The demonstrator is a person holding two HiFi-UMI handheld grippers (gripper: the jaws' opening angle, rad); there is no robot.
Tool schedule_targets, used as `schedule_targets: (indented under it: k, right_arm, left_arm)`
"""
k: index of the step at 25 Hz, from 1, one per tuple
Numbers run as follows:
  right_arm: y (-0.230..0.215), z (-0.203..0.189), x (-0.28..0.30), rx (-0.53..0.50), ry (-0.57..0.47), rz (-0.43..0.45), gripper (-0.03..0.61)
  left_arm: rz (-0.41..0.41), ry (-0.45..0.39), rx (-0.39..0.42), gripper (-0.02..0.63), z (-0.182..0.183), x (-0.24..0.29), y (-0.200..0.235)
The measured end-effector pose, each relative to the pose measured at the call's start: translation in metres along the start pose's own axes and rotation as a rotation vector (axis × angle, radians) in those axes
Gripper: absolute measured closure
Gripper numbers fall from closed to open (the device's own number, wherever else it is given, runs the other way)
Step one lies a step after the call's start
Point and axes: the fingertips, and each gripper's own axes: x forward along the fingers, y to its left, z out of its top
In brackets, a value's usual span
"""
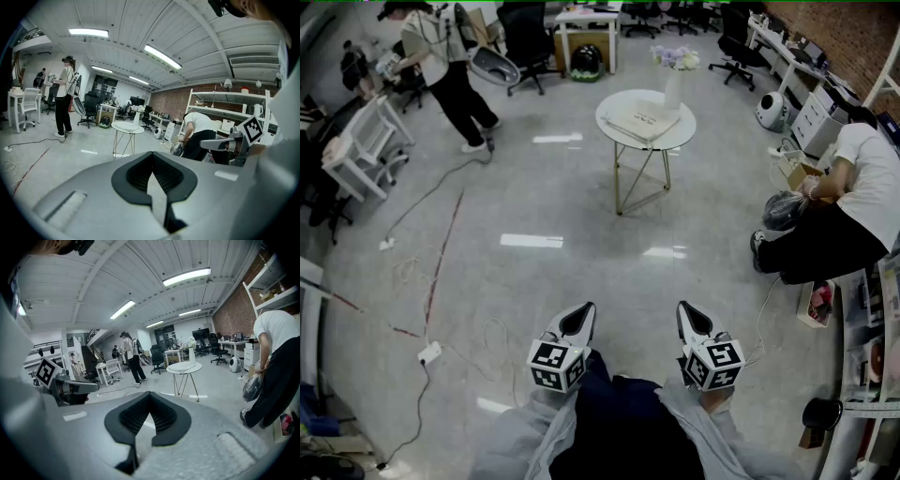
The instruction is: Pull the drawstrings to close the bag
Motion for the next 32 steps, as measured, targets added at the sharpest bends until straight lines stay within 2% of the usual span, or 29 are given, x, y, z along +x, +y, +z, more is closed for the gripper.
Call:
schedule_targets:
  k: [6,17,18,19,20,22,23,26,32]
  right_arm:
    - [0.005,-0.01,-0.025,0.023,-0.027,-0.007,0.577]
    - [0.002,-0.01,-0.051,0.032,-0.08,-0.044,0.575]
    - [0.004,-0.01,-0.051,0.031,-0.083,-0.034,0.551]
    - [0.008,-0.011,-0.05,0.03,-0.085,-0.017,0.486]
    - [0.012,-0.01,-0.05,0.029,-0.089,0.001,0.425]
    - [0.019,-0.008,-0.049,0.029,-0.099,0.027,0.349]
    - [0.022,-0.008,-0.048,0.03,-0.101,0.036,0.331]
    - [0.026,-0.008,-0.048,0.031,-0.097,0.044,0.304]
    - [0.011,-0.009,-0.046,0.05,-0.087,0.01,0.304]
  left_arm:
    - [0.018,0.022,-0.022,0.594,-0.021,-0.024,-0.018]
    - [0.047,-0.007,-0.038,0.594,-0.018,-0.036,-0.021]
    - [0.051,-0.015,-0.042,0.594,-0.019,-0.038,-0.021]
    - [0.051,-0.023,-0.049,0.594,-0.019,-0.04,-0.021]
    - [0.047,-0.03,-0.059,0.563,-0.019,-0.043,-0.022]
    - [0.03,-0.04,-0.09,0.429,-0.019,-0.046,-0.023]
    - [0.022,-0.043,-0.107,0.386,-0.019,-0.047,-0.023]
    - [-0.01,-0.045,-0.127,0.362,-0.018,-0.047,-0.029]
    - [-0.056,-0.021,-0.082,0.371,-0.014,-0.027,-0.039]
